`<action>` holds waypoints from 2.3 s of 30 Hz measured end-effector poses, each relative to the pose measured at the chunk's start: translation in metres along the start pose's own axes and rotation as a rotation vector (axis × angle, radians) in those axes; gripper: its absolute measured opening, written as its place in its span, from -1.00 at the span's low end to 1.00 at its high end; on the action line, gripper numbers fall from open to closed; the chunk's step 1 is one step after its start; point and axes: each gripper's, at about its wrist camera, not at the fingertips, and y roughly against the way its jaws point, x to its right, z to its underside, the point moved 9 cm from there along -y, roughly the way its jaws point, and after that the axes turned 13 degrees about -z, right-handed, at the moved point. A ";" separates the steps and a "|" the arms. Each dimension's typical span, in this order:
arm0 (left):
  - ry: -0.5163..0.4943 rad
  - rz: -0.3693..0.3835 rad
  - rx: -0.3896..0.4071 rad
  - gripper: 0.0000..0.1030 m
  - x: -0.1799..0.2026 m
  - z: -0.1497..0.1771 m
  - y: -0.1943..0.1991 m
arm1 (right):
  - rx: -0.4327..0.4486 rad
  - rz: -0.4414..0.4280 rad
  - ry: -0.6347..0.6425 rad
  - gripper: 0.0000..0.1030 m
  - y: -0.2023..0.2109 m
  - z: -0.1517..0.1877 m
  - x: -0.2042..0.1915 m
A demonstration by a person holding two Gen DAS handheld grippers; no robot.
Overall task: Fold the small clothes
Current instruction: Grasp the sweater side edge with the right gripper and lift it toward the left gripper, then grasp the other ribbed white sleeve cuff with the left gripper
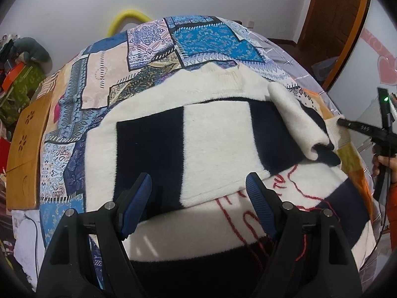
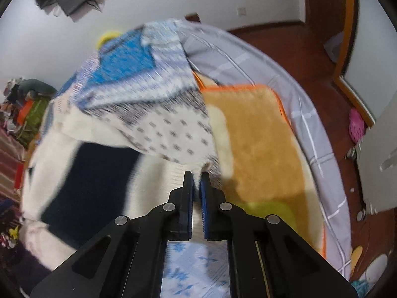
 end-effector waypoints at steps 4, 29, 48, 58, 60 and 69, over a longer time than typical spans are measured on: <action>0.020 0.010 0.019 0.51 -0.007 0.001 0.009 | 0.041 -0.037 0.075 -0.90 0.020 -0.018 -0.039; 0.202 0.047 0.113 0.51 -0.095 0.021 0.045 | 0.013 -0.322 0.483 -0.90 0.001 -0.026 -0.325; 0.356 0.021 0.072 0.52 -0.175 0.063 0.039 | -0.208 -0.392 0.438 -0.85 -0.089 0.035 -0.405; 0.357 0.028 0.047 0.52 -0.171 0.063 0.032 | -0.217 -0.389 0.483 -0.73 -0.076 0.034 -0.406; 0.351 0.032 0.044 0.52 -0.166 0.060 0.030 | -0.188 -0.383 0.510 -0.67 -0.067 0.027 -0.406; 0.327 0.048 0.023 0.52 -0.144 0.046 0.022 | -0.048 -0.268 0.635 -0.38 -0.032 0.000 -0.367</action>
